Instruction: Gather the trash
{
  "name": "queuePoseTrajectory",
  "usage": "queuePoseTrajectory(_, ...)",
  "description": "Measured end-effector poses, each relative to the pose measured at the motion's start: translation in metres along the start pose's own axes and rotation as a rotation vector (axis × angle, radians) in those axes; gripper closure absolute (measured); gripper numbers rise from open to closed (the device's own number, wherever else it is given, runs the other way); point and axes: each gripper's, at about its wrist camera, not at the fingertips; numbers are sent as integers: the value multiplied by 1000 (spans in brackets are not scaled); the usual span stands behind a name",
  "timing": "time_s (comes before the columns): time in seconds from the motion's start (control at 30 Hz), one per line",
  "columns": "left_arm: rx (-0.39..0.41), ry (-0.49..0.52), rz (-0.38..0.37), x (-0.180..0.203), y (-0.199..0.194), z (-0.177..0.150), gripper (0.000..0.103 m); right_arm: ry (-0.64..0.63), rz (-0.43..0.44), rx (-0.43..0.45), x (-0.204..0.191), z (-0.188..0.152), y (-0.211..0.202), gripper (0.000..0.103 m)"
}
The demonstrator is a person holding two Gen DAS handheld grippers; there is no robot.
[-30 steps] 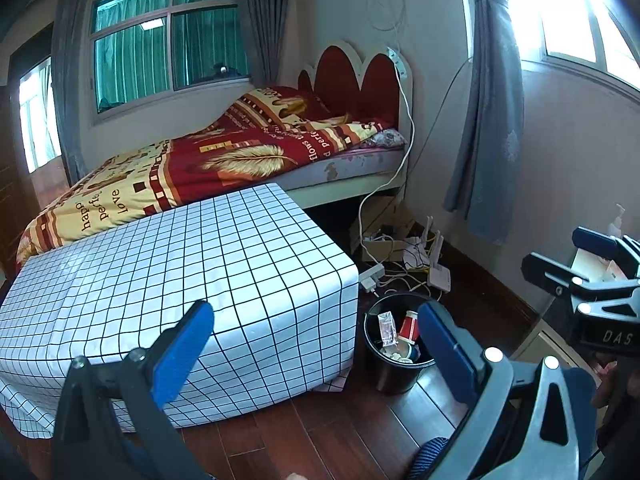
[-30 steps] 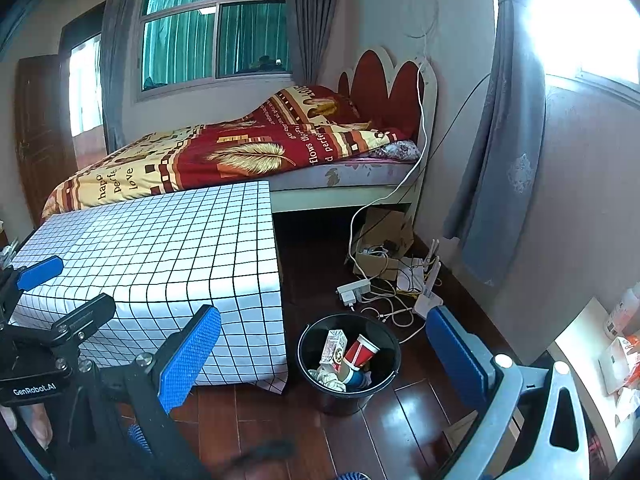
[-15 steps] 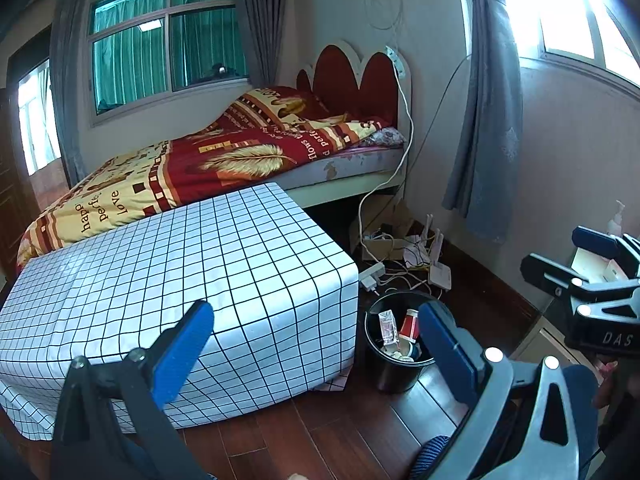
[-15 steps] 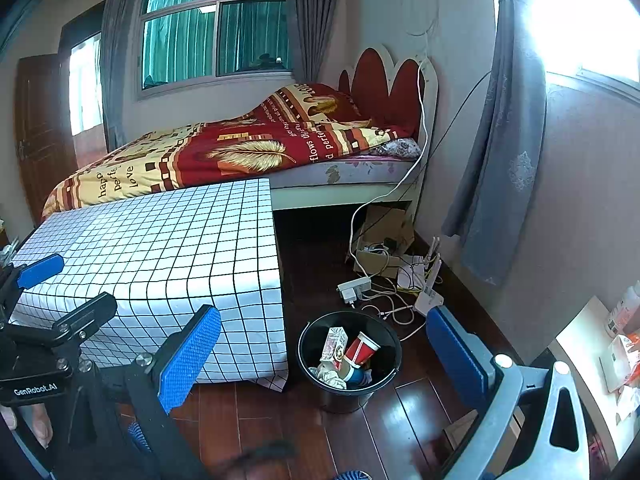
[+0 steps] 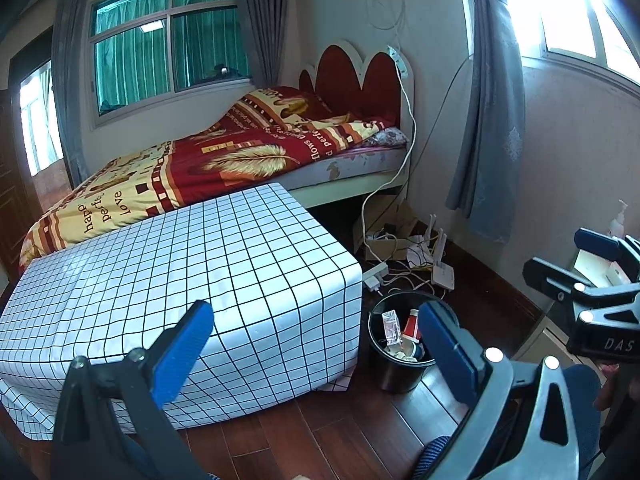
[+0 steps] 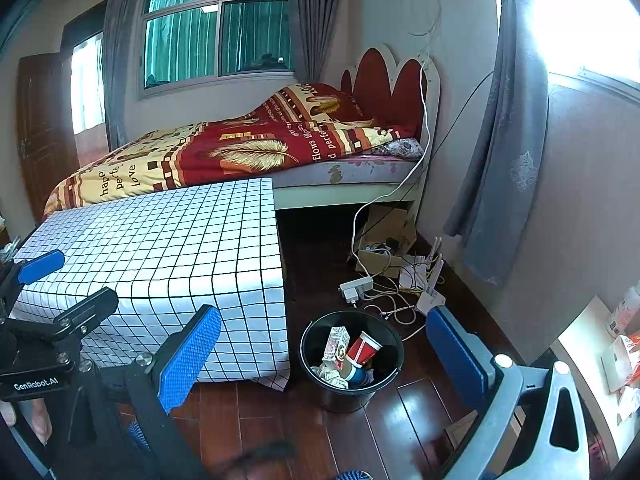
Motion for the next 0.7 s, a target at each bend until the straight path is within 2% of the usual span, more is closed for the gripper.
queuePoseTrajectory(0.3, -4, -2, -1, 1, 2, -2, 1, 1, 0, 0, 0, 0, 0, 0)
queuePoseTrajectory(0.53, 20, 39, 2, 4, 2, -4, 1, -1, 2, -6, -3, -3, 0, 0)
queuePoseTrajectory(0.7, 4, 19, -9, 2, 4, -2, 1, -2, 2, -7, -2, -4, 1, 0)
Point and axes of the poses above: each gripper's, at about its wrist camera, not at the fingertips, and y roughly the way its jaws point, x to its right, z to its top, and after that the axes turned 7 degrees about z, right-handed
